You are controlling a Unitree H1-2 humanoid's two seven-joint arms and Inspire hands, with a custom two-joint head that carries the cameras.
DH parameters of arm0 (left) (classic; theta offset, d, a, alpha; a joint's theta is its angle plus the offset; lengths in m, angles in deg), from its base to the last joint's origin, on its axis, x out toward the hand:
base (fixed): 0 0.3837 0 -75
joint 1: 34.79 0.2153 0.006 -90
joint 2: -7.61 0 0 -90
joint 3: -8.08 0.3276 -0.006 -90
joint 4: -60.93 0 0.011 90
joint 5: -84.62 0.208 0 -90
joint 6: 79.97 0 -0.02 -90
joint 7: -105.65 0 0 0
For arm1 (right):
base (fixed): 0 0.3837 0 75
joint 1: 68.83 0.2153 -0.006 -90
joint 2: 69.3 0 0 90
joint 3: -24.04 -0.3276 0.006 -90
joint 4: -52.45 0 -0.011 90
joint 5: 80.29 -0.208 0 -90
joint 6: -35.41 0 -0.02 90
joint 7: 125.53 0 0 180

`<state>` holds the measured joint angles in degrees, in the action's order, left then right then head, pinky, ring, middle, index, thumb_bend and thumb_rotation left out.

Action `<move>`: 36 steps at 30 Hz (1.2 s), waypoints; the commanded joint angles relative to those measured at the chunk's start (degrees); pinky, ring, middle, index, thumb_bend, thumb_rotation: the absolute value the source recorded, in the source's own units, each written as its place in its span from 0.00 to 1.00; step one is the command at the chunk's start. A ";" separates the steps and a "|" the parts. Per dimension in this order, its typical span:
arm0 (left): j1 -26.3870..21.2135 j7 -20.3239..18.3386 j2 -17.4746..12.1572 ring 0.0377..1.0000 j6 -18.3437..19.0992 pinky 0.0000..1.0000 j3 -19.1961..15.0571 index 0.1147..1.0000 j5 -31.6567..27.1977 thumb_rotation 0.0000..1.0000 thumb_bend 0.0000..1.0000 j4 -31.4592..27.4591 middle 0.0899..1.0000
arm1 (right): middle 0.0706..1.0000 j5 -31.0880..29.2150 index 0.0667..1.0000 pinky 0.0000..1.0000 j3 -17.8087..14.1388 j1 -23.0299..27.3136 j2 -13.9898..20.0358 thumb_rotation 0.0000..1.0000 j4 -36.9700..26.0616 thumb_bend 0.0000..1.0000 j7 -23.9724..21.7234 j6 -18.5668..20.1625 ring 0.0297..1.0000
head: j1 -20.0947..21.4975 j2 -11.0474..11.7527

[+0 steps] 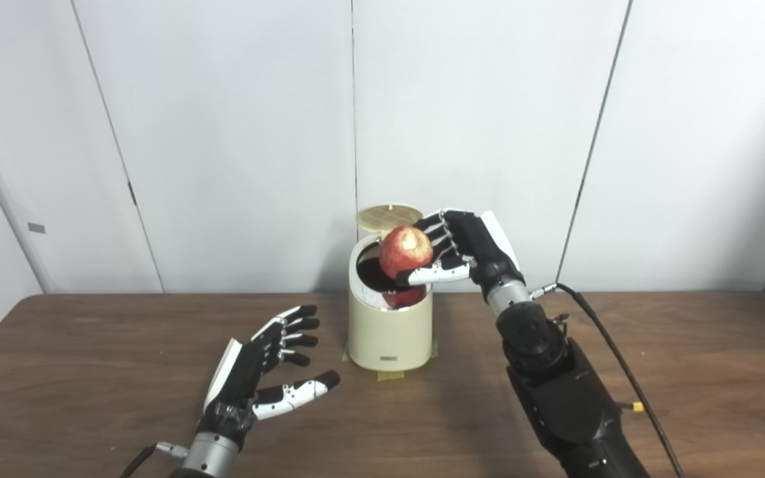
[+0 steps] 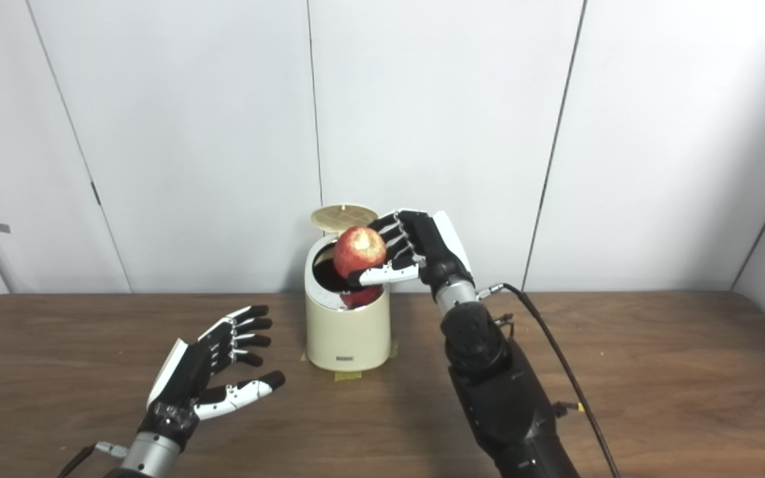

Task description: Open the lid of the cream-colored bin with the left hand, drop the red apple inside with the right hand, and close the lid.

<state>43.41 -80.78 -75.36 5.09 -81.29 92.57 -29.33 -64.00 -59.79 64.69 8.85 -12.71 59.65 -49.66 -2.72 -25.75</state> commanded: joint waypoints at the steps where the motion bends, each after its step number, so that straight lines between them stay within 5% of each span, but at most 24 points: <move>1: -2.08 1.20 0.21 0.73 -0.43 0.63 -0.01 0.83 0.26 0.21 0.76 -2.22 0.79 | 0.42 -0.08 0.50 0.42 -0.09 3.70 -0.30 0.00 -0.69 0.52 1.13 -3.26 0.49 | -0.08 -0.01; 3: -2.09 1.30 0.16 0.73 -0.35 0.63 0.08 0.83 0.59 0.22 0.76 -2.28 0.79 | 0.54 -0.02 0.60 0.45 -0.01 3.55 -0.47 0.05 -0.49 0.78 1.45 -4.02 0.53 | -0.08 -0.01; 6: -2.08 1.25 0.23 0.73 -0.13 0.63 0.04 0.83 0.29 0.22 0.76 -2.43 0.79 | 0.62 -0.35 0.64 0.44 -0.06 3.18 -0.57 0.06 -0.66 0.88 1.48 -4.91 0.55 | -0.26 -0.25; 27: -1.98 1.19 0.02 0.73 -0.18 0.62 0.14 0.82 0.13 0.22 0.76 -2.57 0.78 | 0.71 0.77 0.68 0.44 0.40 2.16 0.30 0.08 -3.76 0.91 -0.59 -1.35 0.56 | -0.18 -0.44; 36: -1.96 1.27 0.11 0.72 -0.22 0.62 -0.06 0.82 -0.16 0.21 0.75 -2.64 0.79 | 0.64 -4.11 0.64 0.41 -3.29 -5.30 1.47 0.17 -13.61 0.86 -0.65 -6.22 0.52 | -0.26 -0.39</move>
<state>43.40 -80.57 -75.34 6.19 -81.16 92.73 -29.86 -66.38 -61.34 57.97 9.30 -24.13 58.71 -53.27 -2.90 -26.10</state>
